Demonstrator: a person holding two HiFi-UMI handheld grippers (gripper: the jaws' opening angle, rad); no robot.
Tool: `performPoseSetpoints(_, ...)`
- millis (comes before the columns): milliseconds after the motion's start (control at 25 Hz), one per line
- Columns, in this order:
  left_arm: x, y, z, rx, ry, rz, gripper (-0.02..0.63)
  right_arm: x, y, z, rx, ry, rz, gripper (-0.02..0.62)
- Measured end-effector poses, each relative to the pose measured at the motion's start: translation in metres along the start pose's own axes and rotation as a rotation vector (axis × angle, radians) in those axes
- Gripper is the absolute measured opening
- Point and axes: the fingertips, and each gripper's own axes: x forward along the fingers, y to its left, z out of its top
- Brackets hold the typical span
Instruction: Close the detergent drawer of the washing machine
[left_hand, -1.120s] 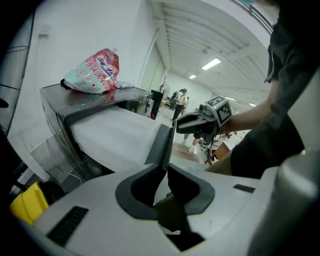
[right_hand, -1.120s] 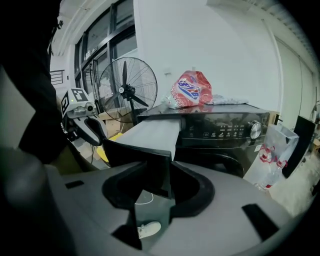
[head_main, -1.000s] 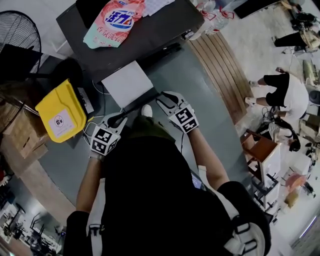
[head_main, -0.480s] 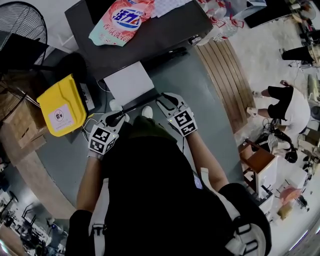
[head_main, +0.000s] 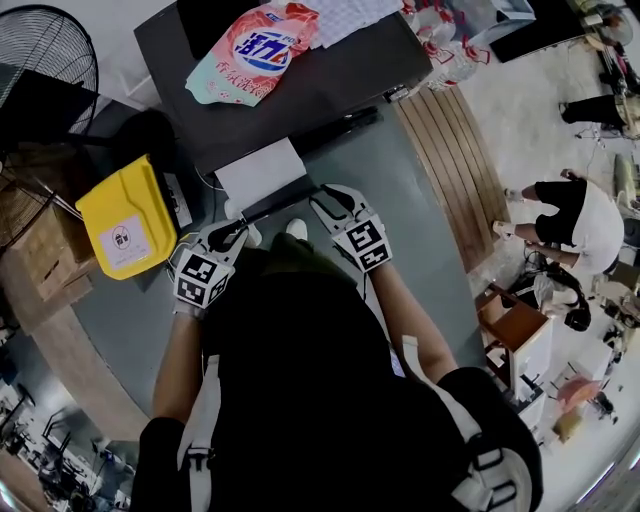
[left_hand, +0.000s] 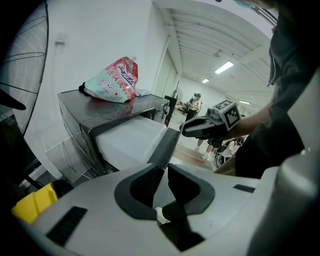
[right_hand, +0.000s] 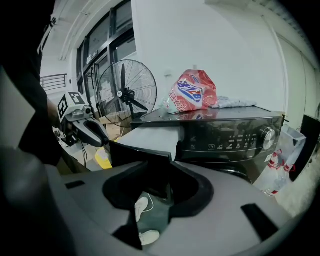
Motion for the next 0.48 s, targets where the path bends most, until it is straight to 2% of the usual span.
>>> performPoseSetpoints(480, 0.001, 0.045, 0.019, 0.011, 0.001, -0.003, 0.063, 0.036, -0.015, 0.03, 0.01, 0.004, -0.021, 0.144)
